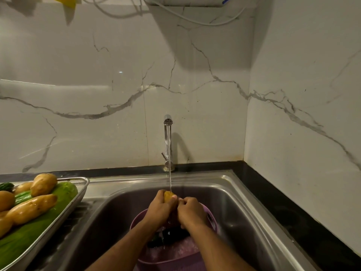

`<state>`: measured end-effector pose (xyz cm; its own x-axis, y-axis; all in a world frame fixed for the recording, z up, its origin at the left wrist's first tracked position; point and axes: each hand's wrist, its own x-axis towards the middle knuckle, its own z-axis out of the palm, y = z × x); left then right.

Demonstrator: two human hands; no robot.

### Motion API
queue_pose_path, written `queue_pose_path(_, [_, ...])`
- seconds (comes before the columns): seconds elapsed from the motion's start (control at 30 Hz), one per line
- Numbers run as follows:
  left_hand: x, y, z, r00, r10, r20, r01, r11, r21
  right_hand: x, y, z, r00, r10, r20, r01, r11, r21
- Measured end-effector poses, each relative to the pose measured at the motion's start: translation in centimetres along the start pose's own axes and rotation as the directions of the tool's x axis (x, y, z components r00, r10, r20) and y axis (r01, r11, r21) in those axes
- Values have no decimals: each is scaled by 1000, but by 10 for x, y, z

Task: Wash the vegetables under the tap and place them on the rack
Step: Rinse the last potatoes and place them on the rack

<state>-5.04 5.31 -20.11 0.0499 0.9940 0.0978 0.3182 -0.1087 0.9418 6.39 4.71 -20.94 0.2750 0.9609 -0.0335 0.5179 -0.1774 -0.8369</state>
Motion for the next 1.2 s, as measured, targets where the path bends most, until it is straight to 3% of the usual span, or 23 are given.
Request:
queue_pose_path(0.17, [3, -2, -1, 995, 10, -99, -8, 1000, 14, -1, -1, 1, 1000, 1, 13, -1, 1000, 2])
queue_pose_path(0.4, [3, -7, 1, 997, -11, -74, 7, 998, -56, -5, -4, 2, 1000, 6, 28, -5, 1000, -9])
queue_pose_path(0.73, [-2, -8, 0, 983, -49, 175, 59, 997, -50, -6, -1, -2, 998, 15, 67, -13, 999, -42])
queue_pose_path(1.07, [2, -10, -9, 998, -50, -26, 52, 995, 84, -12, -6, -1, 992, 47, 119, -38, 996, -76])
queue_pose_path(1.2, [-2, -10, -5, 999, -6, -54, 9, 999, 49, -13, -2, -7, 965, 139, 222, -66, 949, -308])
